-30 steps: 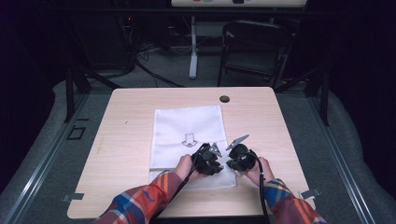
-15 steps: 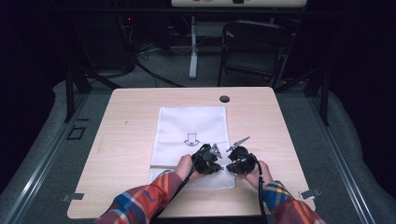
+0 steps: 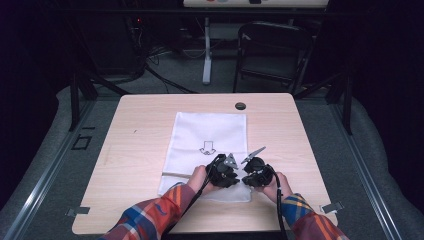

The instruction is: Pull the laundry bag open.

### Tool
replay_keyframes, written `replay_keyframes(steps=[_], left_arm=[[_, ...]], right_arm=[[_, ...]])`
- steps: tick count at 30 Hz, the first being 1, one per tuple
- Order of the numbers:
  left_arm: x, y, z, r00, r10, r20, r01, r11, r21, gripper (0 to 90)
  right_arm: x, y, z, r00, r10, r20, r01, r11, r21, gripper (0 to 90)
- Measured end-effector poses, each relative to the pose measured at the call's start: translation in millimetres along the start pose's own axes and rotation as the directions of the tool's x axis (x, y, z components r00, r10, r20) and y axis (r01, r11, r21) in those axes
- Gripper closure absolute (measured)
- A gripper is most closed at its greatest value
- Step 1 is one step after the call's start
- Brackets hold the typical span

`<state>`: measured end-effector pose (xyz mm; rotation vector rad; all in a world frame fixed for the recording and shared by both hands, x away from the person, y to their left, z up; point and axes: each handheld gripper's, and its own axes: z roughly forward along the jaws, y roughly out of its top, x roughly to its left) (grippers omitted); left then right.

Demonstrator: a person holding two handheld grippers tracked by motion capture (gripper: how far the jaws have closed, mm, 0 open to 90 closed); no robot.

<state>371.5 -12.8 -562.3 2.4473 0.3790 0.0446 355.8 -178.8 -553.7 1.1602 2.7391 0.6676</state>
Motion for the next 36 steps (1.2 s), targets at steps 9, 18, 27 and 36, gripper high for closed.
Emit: replay_keyframes(steps=[9,18,27,36], left_arm=[[-1.4,-1.0,2.2,1.0000,0.005,-0.007,-0.005,0.9996,0.028,89.7],[4.0,-2.4,-2.1,0.9987,-0.038,-0.035,0.037,0.9989,-0.027,73.7],[2.8,-3.0,2.6,0.9994,0.020,-0.029,-0.020,0.9998,0.004,74.9],[-0.8,-2.7,2.3,0.9985,0.045,-0.031,-0.045,0.9990,0.005,80.9]], right_arm=[[-2.5,-0.7,0.6,1.0000,0.001,-0.006,-0.001,1.000,-0.014,90.0],[-3.9,-0.4,0.5,0.9999,-0.005,-0.016,0.005,1.000,-0.014,90.0],[-4.7,-0.6,0.2,0.9999,-0.006,-0.012,0.006,1.000,-0.008,90.0],[-4.4,-0.6,0.4,0.9998,0.001,-0.017,-0.002,1.000,-0.013,90.0]])
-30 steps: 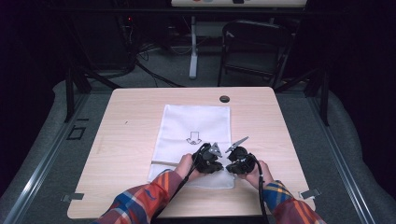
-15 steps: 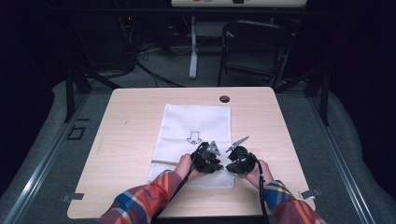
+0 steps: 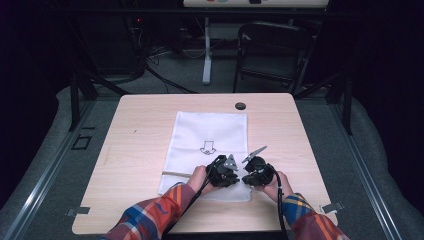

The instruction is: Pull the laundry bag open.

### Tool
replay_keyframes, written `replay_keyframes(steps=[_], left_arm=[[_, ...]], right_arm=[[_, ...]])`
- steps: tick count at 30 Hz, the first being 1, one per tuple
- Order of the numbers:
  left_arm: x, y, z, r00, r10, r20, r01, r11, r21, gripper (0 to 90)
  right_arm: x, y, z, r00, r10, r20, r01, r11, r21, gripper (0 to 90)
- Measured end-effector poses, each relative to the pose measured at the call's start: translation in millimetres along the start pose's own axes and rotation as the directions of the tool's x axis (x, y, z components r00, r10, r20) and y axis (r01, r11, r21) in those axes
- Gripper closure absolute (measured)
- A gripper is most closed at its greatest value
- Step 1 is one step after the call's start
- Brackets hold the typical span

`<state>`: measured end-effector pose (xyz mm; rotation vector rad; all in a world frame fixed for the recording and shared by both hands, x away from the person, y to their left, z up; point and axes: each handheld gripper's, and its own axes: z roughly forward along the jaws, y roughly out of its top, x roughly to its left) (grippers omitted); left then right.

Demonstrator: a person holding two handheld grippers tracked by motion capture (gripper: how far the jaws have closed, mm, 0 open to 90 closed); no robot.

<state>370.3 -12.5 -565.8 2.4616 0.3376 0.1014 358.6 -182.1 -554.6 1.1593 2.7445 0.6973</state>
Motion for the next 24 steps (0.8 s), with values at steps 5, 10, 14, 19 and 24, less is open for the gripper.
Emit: replay_keyframes(steps=[5,10,14,19,24], left_arm=[[-0.5,1.6,-0.9,0.9999,-0.013,-0.007,0.014,0.9998,0.015,81.1],[2.2,-0.1,-3.5,0.9995,-0.033,-0.001,0.033,0.9993,0.020,81.1],[2.8,-0.9,-3.1,0.9984,-0.057,0.005,0.057,0.9983,0.014,80.9],[4.9,-2.7,-2.8,0.9952,-0.097,0.016,0.097,0.9953,0.005,80.8],[4.1,-3.0,-2.5,0.9947,-0.102,0.010,0.102,0.9948,0.000,80.8]], right_arm=[[-1.7,-1.6,0.2,1.0000,0.007,0.002,-0.007,1.000,-0.011,90.0],[-0.7,-0.9,-0.1,1.0000,-0.006,0.006,0.006,1.000,-0.001,90.0],[-1.4,-0.7,-0.3,0.9999,-0.011,0.001,0.011,1.000,0.002,90.0],[-3.6,-0.4,-1.1,0.9998,0.004,-0.017,-0.005,0.999,-0.040,90.0],[2.8,3.4,3.8,0.9999,0.005,-0.011,-0.005,0.998,-0.064,90.0]])
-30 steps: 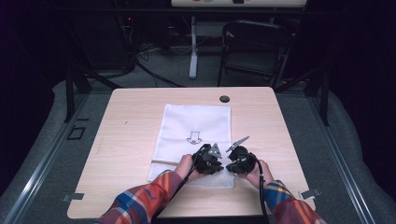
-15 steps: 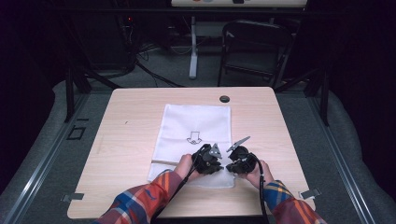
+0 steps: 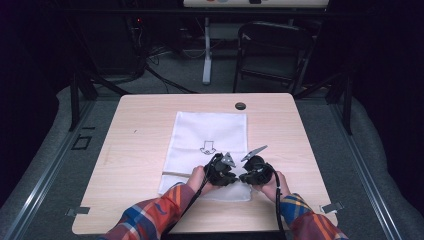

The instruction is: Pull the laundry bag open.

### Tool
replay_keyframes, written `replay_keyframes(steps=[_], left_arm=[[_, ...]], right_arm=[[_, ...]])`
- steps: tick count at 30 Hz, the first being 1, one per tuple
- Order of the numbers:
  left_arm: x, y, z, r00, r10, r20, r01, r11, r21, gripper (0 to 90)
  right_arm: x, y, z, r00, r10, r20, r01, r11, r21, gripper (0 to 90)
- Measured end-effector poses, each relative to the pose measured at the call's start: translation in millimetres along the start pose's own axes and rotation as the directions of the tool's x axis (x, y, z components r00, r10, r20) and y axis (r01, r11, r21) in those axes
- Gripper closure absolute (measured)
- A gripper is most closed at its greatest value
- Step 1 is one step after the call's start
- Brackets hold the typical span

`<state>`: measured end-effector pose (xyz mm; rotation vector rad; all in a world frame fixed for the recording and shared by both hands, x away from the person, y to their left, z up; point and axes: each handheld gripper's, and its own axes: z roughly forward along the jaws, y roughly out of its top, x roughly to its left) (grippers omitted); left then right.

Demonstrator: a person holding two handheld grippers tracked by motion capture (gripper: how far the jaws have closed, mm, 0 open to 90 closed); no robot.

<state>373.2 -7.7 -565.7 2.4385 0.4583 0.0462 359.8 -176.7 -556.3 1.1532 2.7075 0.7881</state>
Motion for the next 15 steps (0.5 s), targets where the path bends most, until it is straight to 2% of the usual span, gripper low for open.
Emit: replay_keyframes(steps=[4,6,7,9,13,14,15], left_arm=[[-2.3,0.7,-0.1,0.9998,0.015,-0.015,-0.015,0.9999,0.003,80.9],[-4.6,1.1,-0.6,0.9994,0.023,-0.027,-0.023,0.9996,0.014,81.0],[-4.9,1.0,-0.7,0.9990,0.032,-0.031,-0.031,0.9995,0.010,81.1],[-4.5,0.2,-1.5,0.9989,0.030,-0.036,-0.030,0.9995,0.007,81.1],[-2.5,-1.4,-3.8,0.9994,0.023,-0.026,-0.022,0.9997,0.009,81.1],[-1.9,-2.0,-4.7,0.9992,0.024,-0.033,-0.023,0.9997,0.009,81.1],[-1.1,-2.7,-6.1,0.9993,0.020,-0.031,-0.019,0.9997,0.012,81.1]], right_arm=[[-1.5,-1.2,1.9,1.0000,-0.002,-0.008,0.002,1.000,-0.005,90.0],[0.1,-0.8,1.9,0.9996,-0.028,0.003,0.028,1.000,0.005,90.0],[1.9,-1.7,3.2,0.9999,-0.010,0.007,0.010,1.000,-0.015,90.0],[0.2,-1.0,1.5,0.9997,-0.023,0.004,0.023,1.000,0.011,90.0],[-1.0,-2.8,2.8,0.9998,0.016,-0.011,-0.016,1.000,-0.016,90.0],[-2.1,-2.0,1.6,0.9999,0.002,-0.012,-0.002,1.000,0.004,90.0],[-1.9,-2.1,1.8,0.9999,0.003,-0.010,-0.003,1.000,0.000,90.0]])
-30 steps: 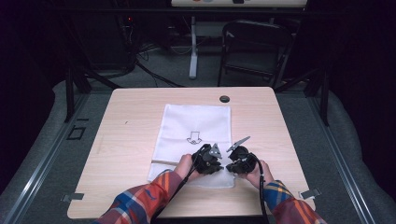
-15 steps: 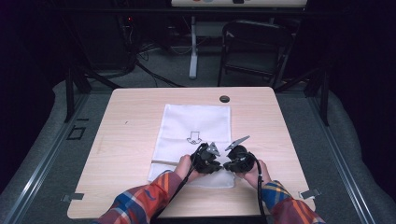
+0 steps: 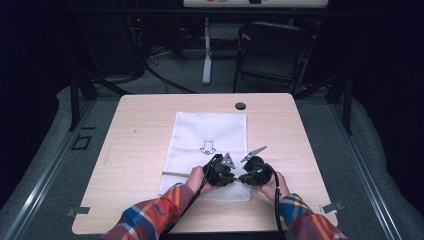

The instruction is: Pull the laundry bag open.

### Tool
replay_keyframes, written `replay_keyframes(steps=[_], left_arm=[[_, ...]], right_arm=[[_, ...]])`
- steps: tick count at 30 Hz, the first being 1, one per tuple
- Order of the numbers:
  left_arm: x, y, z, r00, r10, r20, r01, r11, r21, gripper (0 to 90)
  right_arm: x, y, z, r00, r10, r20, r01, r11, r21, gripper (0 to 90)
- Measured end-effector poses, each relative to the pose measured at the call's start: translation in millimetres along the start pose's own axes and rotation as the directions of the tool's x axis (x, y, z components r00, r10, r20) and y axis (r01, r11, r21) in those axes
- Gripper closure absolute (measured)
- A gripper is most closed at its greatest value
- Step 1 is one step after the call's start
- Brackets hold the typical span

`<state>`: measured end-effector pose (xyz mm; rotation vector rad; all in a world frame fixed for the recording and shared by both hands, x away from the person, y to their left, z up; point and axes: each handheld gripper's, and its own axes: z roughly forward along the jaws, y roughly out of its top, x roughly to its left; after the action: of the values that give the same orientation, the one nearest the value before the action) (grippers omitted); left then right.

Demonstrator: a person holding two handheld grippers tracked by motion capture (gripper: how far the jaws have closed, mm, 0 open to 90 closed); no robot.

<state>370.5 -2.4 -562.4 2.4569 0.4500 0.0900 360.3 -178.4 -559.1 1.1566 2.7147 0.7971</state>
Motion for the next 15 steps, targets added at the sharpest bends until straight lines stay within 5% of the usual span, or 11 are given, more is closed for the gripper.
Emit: replay_keyframes(steps=[15], left_arm=[[7.2,-9.5,-7.0,0.9992,-0.039,0.009,0.039,0.9991,0.013,80.9]], right_arm=[[-3.0,2.8,-3.3,0.9999,-0.011,-0.004,0.011,1.000,-0.013,90.0]])
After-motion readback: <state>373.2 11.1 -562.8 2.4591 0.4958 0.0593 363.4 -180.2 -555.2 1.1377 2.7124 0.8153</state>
